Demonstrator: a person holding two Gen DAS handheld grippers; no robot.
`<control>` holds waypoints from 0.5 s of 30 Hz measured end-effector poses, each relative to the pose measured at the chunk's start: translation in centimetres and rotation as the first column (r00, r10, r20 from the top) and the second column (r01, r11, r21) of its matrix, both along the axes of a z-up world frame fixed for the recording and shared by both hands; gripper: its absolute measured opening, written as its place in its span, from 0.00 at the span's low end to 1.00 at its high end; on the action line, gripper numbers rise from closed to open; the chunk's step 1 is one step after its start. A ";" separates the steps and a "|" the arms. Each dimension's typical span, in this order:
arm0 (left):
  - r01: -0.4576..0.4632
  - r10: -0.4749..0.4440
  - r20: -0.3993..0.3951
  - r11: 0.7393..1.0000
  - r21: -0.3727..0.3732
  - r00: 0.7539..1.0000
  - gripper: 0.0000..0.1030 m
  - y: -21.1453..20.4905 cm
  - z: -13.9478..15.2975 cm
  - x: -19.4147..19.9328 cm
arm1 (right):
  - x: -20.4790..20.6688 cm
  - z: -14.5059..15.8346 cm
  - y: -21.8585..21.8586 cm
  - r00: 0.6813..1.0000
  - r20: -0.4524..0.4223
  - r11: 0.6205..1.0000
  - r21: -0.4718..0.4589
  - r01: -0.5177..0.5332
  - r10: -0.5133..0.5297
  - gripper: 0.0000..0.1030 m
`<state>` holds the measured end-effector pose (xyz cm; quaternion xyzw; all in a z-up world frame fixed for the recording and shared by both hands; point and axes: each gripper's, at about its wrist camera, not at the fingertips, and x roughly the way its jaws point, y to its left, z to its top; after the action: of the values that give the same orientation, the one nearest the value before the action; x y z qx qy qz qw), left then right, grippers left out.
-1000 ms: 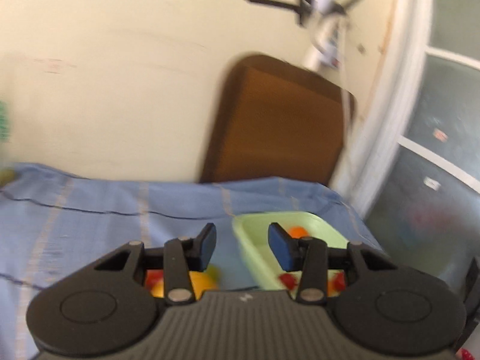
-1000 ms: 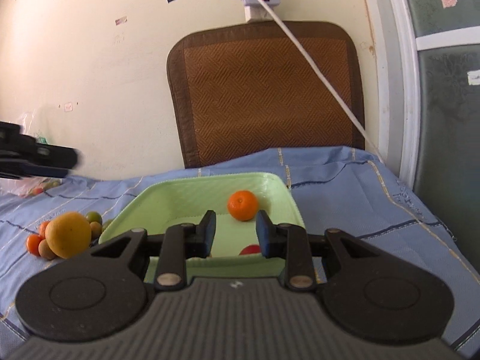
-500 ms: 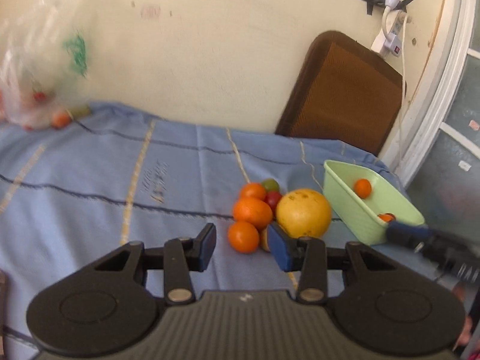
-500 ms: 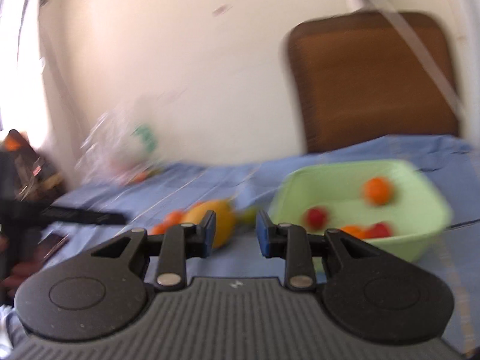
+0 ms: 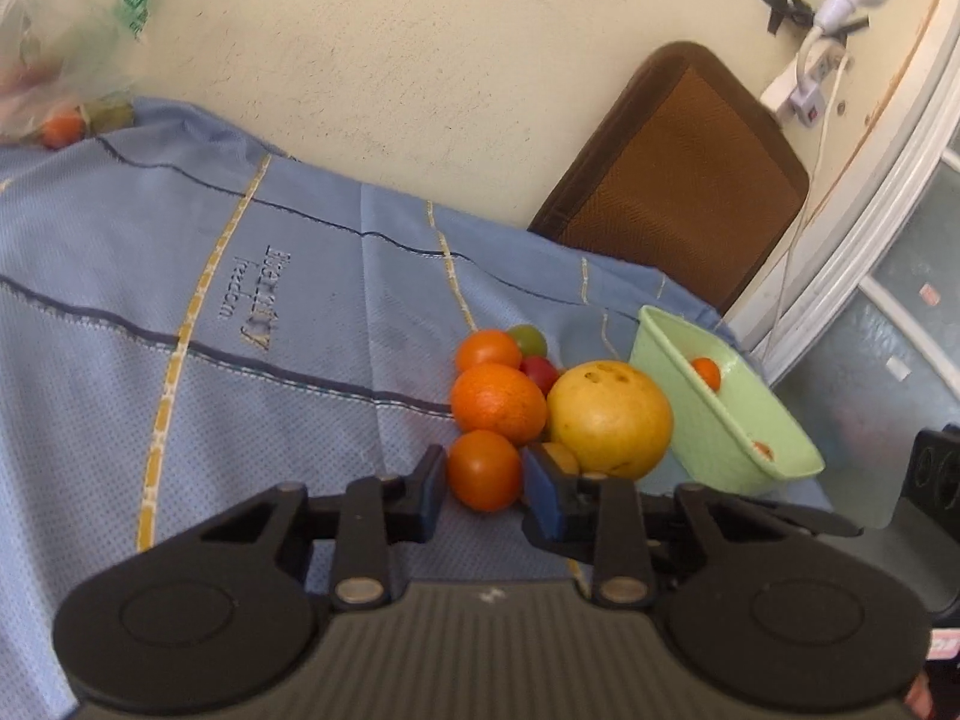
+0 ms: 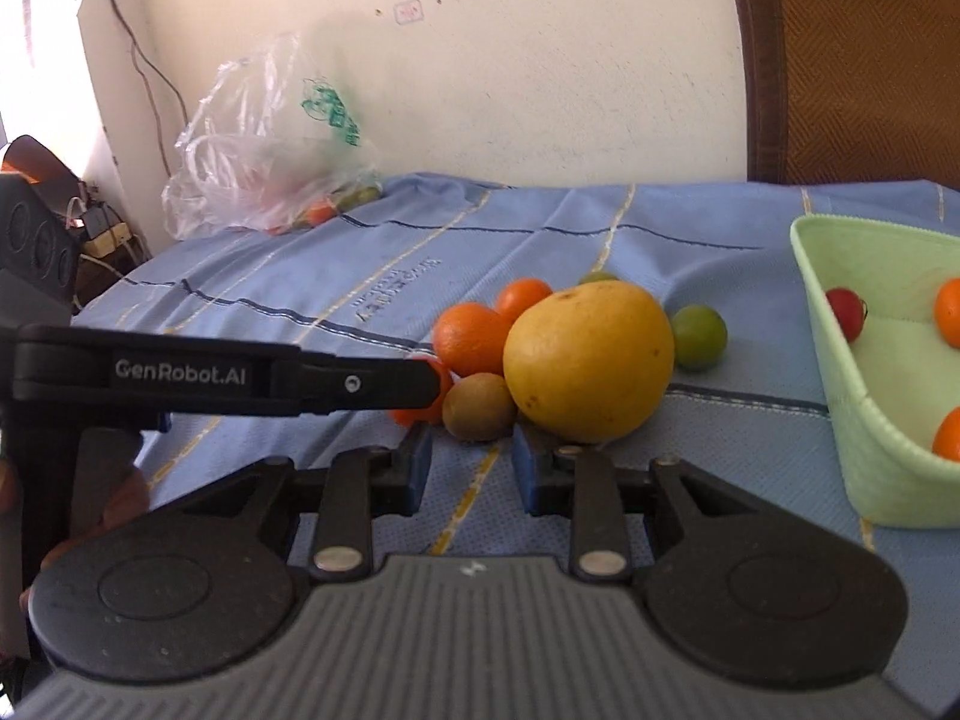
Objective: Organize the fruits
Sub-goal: 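Grasp a small tangerine with the left tool while the right tool grasps the brown kiwi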
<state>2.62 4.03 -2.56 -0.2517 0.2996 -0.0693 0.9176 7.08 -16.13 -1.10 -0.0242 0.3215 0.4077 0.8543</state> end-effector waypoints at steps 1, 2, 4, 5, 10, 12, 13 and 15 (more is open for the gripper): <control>0.000 0.000 0.000 1.000 -0.015 1.000 0.27 0.2 -0.1 0.0 | 0.0 0.0 0.3 1.000 0.008 1.000 -0.004 0.008 -0.008 0.32; -0.004 0.004 0.000 1.000 -0.018 1.000 0.27 0.3 -0.1 -0.1 | -0.1 0.0 0.6 1.000 0.020 1.000 -0.010 0.014 -0.014 0.32; -0.015 0.015 0.000 1.000 -0.008 1.000 0.27 0.3 0.0 -0.3 | -0.3 0.0 1.1 0.999 0.049 1.000 -0.026 0.014 -0.013 0.33; -0.016 0.016 0.000 1.000 -0.006 1.000 0.27 0.4 0.1 -0.4 | -0.4 0.0 1.2 0.998 0.059 0.999 -0.034 0.012 -0.010 0.33; 0.003 -0.003 0.001 1.000 -0.002 1.000 0.27 -0.2 0.7 -2.1 | -1.9 0.5 0.3 0.996 0.084 1.000 -0.030 -0.007 0.009 0.28; 0.019 -0.019 0.006 1.000 0.000 1.000 0.27 -0.8 1.0 -3.1 | -3.2 0.7 -0.7 0.995 0.103 1.000 -0.026 -0.015 0.018 0.28; 0.030 -0.030 0.009 1.000 0.003 1.000 0.27 -1.3 1.2 -3.6 | -3.9 0.8 -1.4 0.994 0.110 1.000 -0.026 -0.014 0.017 0.28; 0.043 -0.044 0.011 0.999 0.026 0.999 0.27 -2.2 1.5 -4.3 | -5.0 1.0 -2.7 0.992 0.123 1.000 -0.023 -0.003 0.006 0.28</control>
<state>-1.70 1.87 -1.03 -0.2331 0.3005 -0.0870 0.9208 2.11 -18.86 -0.11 -0.0597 0.2727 0.4038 0.8712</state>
